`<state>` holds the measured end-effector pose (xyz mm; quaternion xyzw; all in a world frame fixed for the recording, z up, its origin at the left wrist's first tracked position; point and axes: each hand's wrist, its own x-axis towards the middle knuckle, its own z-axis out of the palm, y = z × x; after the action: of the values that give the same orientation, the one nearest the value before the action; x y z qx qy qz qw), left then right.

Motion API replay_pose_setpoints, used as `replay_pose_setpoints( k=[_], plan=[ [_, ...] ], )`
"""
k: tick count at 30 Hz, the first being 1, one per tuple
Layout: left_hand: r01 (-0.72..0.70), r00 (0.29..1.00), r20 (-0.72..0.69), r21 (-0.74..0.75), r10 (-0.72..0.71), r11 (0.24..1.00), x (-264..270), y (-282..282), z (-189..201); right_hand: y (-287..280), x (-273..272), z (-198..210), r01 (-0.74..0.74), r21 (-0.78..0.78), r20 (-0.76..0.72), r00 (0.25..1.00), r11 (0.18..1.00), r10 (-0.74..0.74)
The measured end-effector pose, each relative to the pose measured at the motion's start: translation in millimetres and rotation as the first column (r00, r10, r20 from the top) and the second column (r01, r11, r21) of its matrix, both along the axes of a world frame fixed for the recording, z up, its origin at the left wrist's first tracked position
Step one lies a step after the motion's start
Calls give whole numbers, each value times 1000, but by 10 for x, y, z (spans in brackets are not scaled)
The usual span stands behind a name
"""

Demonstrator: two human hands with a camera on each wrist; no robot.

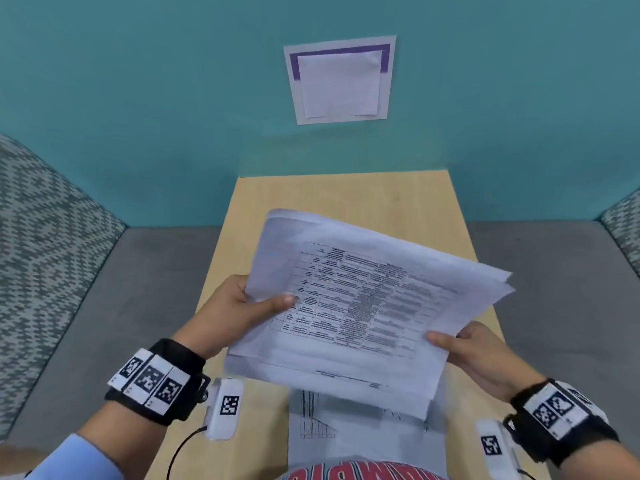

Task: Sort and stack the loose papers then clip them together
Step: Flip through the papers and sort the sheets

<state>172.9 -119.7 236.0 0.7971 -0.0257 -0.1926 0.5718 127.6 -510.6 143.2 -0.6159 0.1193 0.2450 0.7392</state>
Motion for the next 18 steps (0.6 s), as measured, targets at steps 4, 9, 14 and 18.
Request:
replay_pose_setpoints(
  k=[4,9,14,18],
  plan=[
    [-175,983,21,-150,181,973,-49,-75,-138,52,110,280,165,-109,299,946,980,-126],
    [-195,977,-98,-80,187,978,-118,-115,-731,-20,28,-171,255,-379,230,957,889,-177],
    [-1,983,-185,87,17,996,-286,-37,-1515,85,-159,-680,133,-489,184,982,862,-48],
    [-59,992,-102,102,69,993,-294,32,-1564,67,-155,-585,137,-463,240,970,876,-25]
  ],
)
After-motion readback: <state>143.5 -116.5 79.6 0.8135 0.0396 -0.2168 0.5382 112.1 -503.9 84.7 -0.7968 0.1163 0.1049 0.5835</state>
